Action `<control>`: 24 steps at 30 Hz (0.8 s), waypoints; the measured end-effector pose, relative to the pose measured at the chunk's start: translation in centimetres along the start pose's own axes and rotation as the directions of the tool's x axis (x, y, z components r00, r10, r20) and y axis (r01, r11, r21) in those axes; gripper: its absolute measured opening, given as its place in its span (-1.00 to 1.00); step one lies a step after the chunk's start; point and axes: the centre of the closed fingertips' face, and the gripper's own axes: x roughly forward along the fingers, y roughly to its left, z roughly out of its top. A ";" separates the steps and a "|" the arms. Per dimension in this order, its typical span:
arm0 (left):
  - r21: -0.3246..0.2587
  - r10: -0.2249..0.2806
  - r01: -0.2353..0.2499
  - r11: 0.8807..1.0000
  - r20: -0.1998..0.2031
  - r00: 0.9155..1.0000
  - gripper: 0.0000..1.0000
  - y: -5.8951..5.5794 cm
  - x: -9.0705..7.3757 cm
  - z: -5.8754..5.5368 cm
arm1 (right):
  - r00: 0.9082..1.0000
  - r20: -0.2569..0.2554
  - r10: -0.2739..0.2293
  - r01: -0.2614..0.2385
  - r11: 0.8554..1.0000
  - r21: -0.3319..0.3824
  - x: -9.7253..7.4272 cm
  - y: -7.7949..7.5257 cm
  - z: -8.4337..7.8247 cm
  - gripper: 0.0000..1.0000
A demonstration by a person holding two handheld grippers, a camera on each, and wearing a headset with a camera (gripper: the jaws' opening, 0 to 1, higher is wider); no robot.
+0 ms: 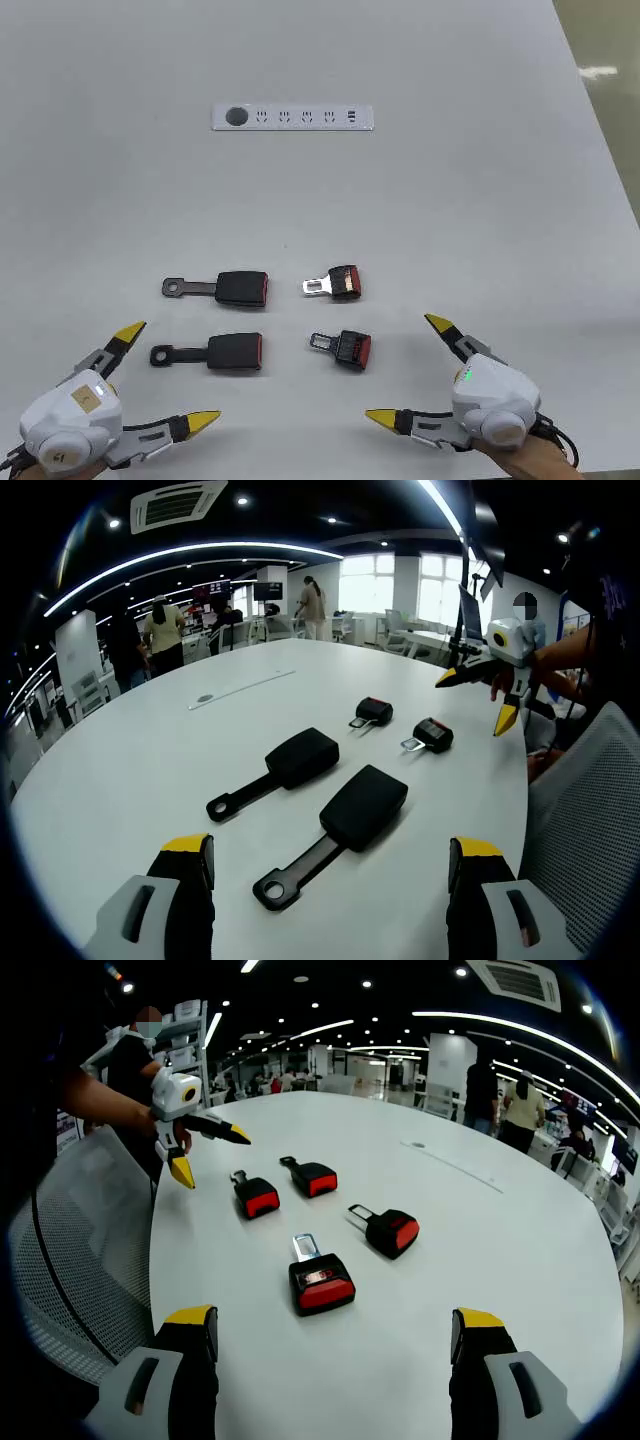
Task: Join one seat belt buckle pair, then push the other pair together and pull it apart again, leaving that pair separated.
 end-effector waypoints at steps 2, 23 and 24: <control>0.001 -0.003 0.003 1.000 -0.002 1.000 0.98 0.0 0.0 -0.1 | 1.000 -0.001 0.000 0.000 1.000 -0.001 0.0 0.0 0.0 0.94; 0.008 -0.010 0.010 1.000 -0.006 1.000 0.97 -0.1 0.1 -0.2 | 1.000 -0.012 -0.005 0.005 1.000 -0.013 -0.2 -0.4 -0.3 0.93; 0.010 -0.011 0.011 1.000 -0.006 1.000 0.97 -0.2 0.1 -0.1 | 1.000 -0.013 -0.004 0.004 1.000 -0.014 -0.2 -0.4 -0.3 0.92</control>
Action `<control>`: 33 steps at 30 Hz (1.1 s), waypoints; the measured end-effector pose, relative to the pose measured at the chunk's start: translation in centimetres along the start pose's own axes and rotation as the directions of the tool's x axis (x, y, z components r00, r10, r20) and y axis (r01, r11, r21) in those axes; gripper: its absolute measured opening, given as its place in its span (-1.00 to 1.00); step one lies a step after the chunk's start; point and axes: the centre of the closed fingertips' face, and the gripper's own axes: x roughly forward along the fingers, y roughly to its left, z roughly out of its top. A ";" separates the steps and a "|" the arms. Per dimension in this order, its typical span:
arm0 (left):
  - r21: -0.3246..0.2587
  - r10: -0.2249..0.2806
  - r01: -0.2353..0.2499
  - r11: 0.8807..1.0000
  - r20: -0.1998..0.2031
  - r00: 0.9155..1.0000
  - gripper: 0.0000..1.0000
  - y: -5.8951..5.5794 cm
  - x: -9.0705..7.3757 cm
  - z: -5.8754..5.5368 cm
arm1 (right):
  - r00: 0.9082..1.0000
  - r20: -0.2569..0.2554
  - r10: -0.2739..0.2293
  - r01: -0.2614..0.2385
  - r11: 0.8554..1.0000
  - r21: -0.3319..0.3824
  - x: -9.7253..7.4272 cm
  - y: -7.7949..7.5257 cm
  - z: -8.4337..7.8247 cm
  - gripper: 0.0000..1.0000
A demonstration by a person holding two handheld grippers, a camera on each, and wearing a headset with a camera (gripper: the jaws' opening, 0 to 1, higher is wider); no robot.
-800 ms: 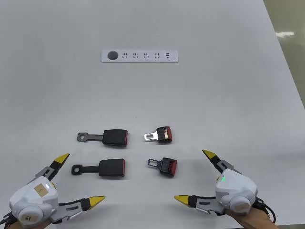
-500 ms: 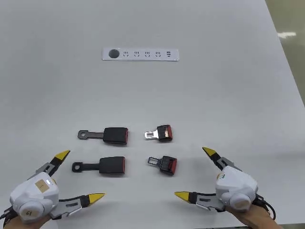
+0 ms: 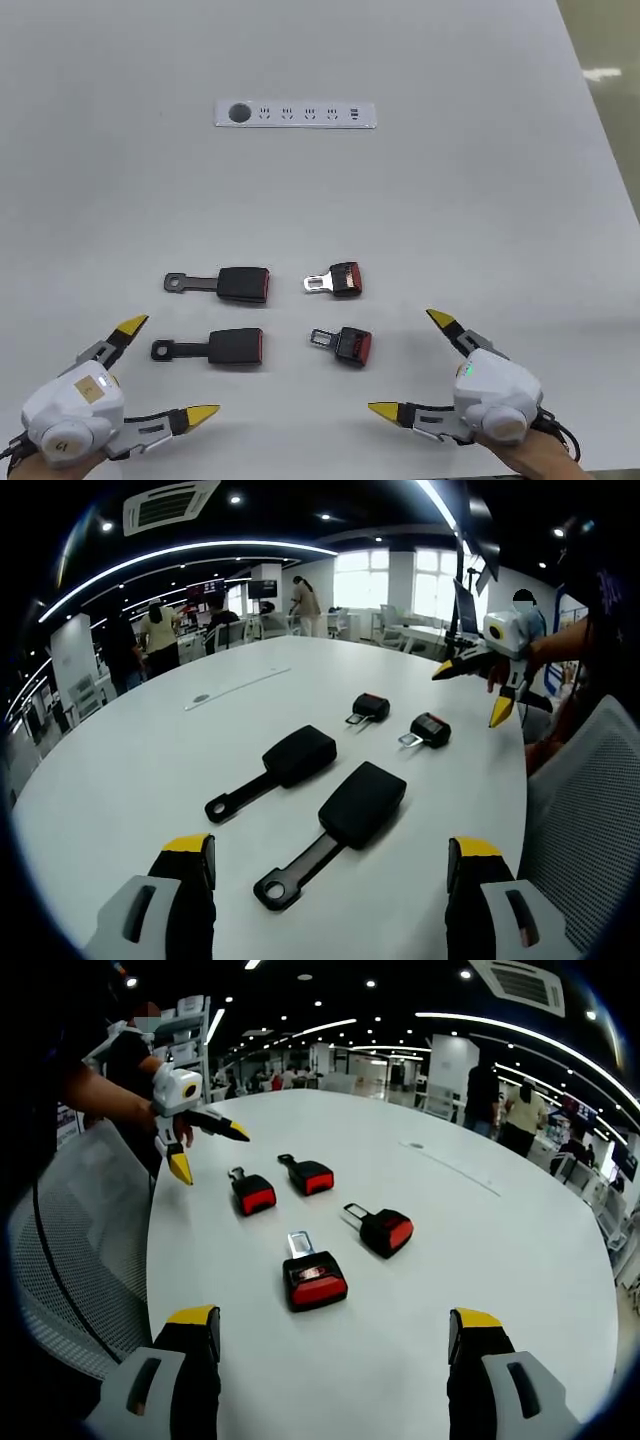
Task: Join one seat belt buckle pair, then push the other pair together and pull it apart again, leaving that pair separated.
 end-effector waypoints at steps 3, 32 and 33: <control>0.004 -0.001 0.001 1.000 0.001 1.000 0.95 -0.1 0.0 0.2 | 1.000 -0.002 0.001 -0.001 1.000 -0.006 0.0 0.0 0.0 0.92; 0.039 -0.046 0.047 0.998 -0.022 0.999 0.83 0.8 0.3 0.3 | 0.998 -0.048 0.043 -0.045 0.998 -0.052 0.2 -0.6 -0.3 0.80; 0.034 -0.047 0.047 0.998 -0.017 0.999 0.84 0.8 0.2 0.4 | 0.998 -0.046 0.041 -0.044 0.998 -0.049 0.2 -0.7 -0.3 0.80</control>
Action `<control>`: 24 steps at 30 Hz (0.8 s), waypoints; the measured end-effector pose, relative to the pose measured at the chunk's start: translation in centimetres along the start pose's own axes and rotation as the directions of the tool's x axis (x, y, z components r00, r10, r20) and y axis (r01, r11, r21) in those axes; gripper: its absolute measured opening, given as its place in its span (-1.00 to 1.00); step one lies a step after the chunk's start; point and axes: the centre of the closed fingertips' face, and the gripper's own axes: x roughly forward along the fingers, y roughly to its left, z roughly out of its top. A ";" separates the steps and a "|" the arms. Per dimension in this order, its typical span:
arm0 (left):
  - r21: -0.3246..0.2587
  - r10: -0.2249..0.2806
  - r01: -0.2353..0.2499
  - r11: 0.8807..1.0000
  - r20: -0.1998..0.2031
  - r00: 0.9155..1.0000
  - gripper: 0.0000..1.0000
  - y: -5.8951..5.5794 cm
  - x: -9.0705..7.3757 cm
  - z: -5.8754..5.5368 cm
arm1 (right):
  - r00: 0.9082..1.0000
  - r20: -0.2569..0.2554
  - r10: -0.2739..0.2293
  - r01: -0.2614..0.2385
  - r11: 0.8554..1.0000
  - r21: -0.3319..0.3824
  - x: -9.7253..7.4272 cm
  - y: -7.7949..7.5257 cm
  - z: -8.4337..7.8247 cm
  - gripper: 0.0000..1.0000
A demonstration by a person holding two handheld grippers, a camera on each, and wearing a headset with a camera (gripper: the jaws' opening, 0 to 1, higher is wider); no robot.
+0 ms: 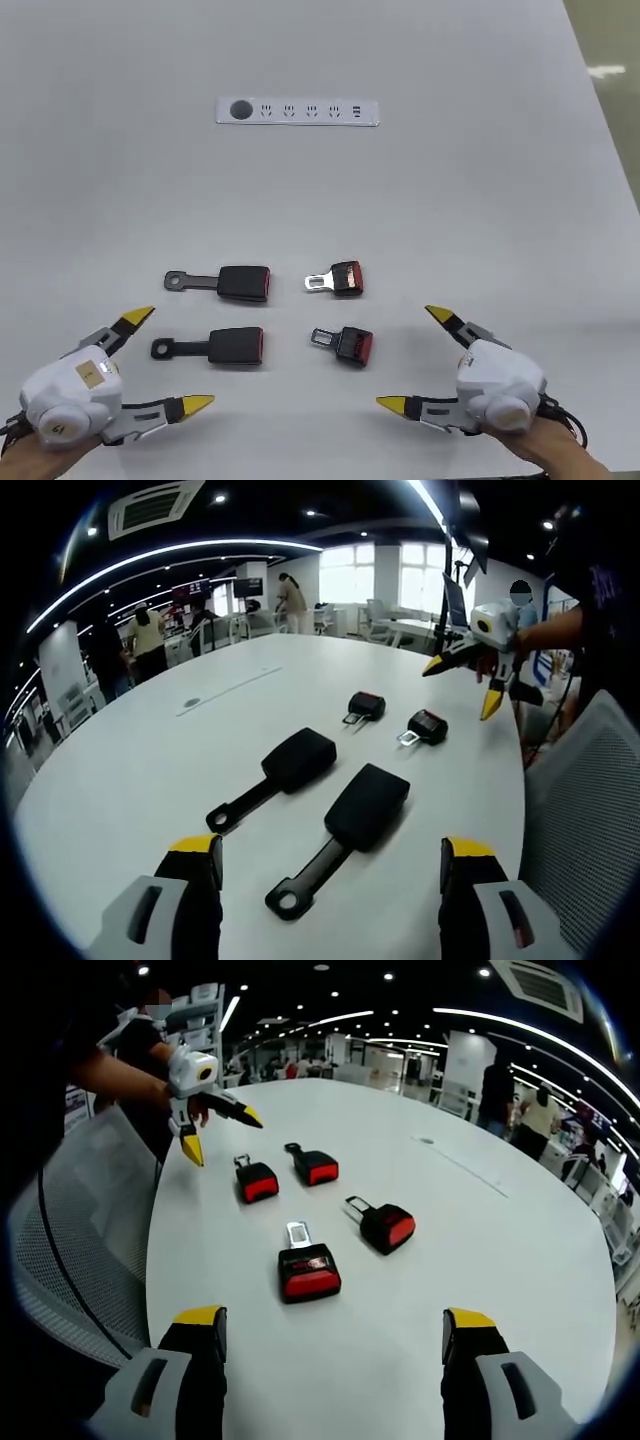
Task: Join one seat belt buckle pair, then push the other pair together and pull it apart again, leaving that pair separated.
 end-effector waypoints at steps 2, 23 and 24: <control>-0.011 0.000 0.000 1.000 0.009 1.000 0.87 0.0 -0.1 0.1 | 1.000 0.003 0.000 0.000 1.000 0.005 0.0 0.0 0.0 0.81; -0.043 0.010 -0.008 0.999 0.033 0.999 0.97 -0.1 -0.3 0.1 | 0.999 0.029 -0.012 0.011 0.999 0.035 -0.3 -0.2 0.4 0.86; -0.042 0.007 -0.006 0.999 0.031 0.999 0.97 -0.1 -0.3 0.1 | 1.000 0.029 -0.011 0.010 0.999 0.033 -0.3 -0.3 0.5 0.85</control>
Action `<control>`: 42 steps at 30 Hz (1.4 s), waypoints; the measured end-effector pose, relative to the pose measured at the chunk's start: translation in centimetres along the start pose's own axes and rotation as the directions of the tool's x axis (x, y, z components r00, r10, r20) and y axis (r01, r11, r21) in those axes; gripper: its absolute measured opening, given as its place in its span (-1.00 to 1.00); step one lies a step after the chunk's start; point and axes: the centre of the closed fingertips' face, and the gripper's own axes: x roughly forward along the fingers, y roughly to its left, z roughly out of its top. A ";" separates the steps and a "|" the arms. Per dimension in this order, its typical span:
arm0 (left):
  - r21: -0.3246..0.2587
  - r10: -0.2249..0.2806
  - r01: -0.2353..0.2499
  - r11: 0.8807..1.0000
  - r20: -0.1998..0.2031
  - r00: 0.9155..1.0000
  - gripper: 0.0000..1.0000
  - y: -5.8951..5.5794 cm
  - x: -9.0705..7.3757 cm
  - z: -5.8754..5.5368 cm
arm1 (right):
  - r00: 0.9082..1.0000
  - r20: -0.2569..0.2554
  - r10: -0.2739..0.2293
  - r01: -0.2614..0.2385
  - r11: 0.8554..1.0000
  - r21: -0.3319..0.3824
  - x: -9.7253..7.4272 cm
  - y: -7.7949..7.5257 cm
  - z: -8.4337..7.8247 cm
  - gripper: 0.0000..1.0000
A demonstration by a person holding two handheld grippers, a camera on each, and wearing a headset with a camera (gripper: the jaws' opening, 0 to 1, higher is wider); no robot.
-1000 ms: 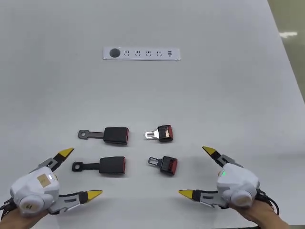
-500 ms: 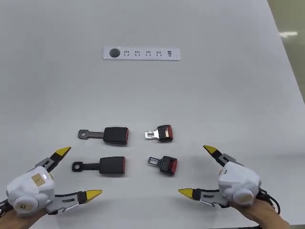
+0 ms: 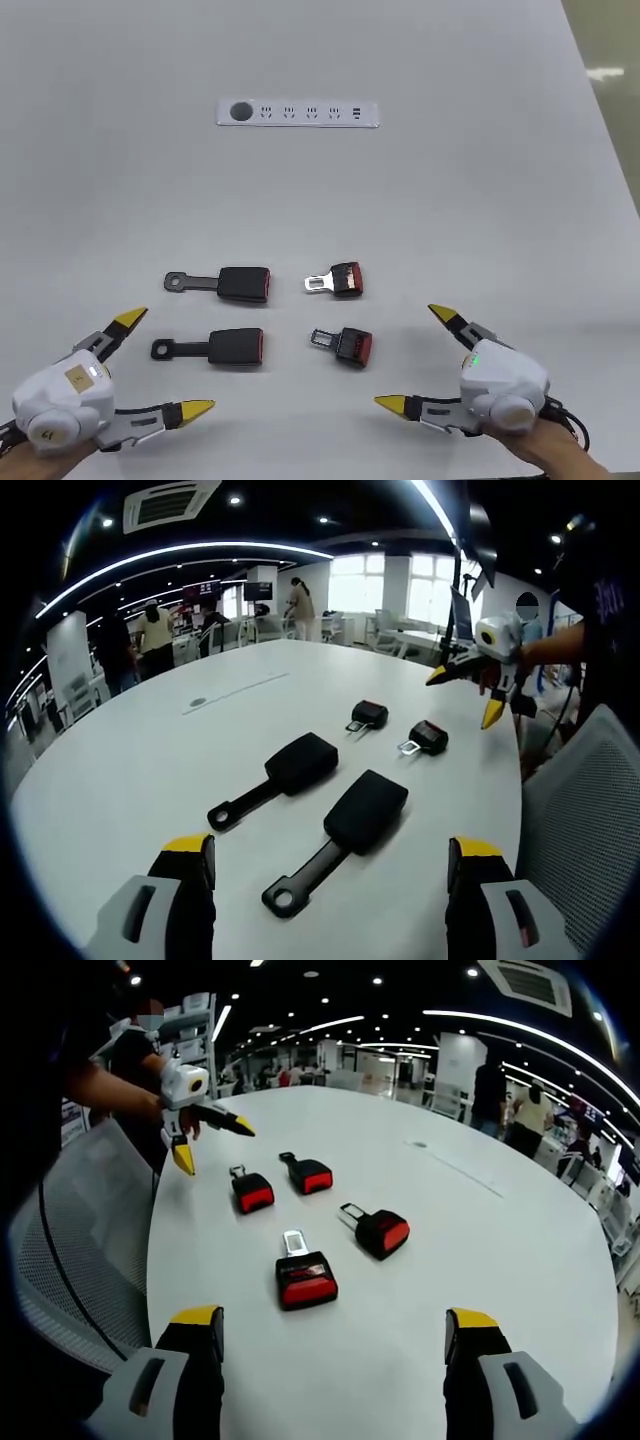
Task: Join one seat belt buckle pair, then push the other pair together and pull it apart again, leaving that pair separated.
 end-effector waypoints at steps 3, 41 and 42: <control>0.018 -0.007 0.007 1.000 -0.012 1.000 0.97 -0.1 0.1 0.1 | 1.000 -0.005 0.004 -0.004 1.000 -0.015 0.1 -0.1 0.1 0.85; 0.194 -0.234 0.271 0.943 -0.195 0.952 0.20 -2.6 4.0 0.0 | 0.976 -0.125 0.179 -0.202 0.959 -0.198 3.1 1.2 0.2 0.19; 0.196 -0.240 0.279 0.940 -0.199 0.950 0.17 -2.6 4.1 -0.1 | 0.975 -0.128 0.182 -0.205 0.958 -0.201 3.2 1.3 0.2 0.18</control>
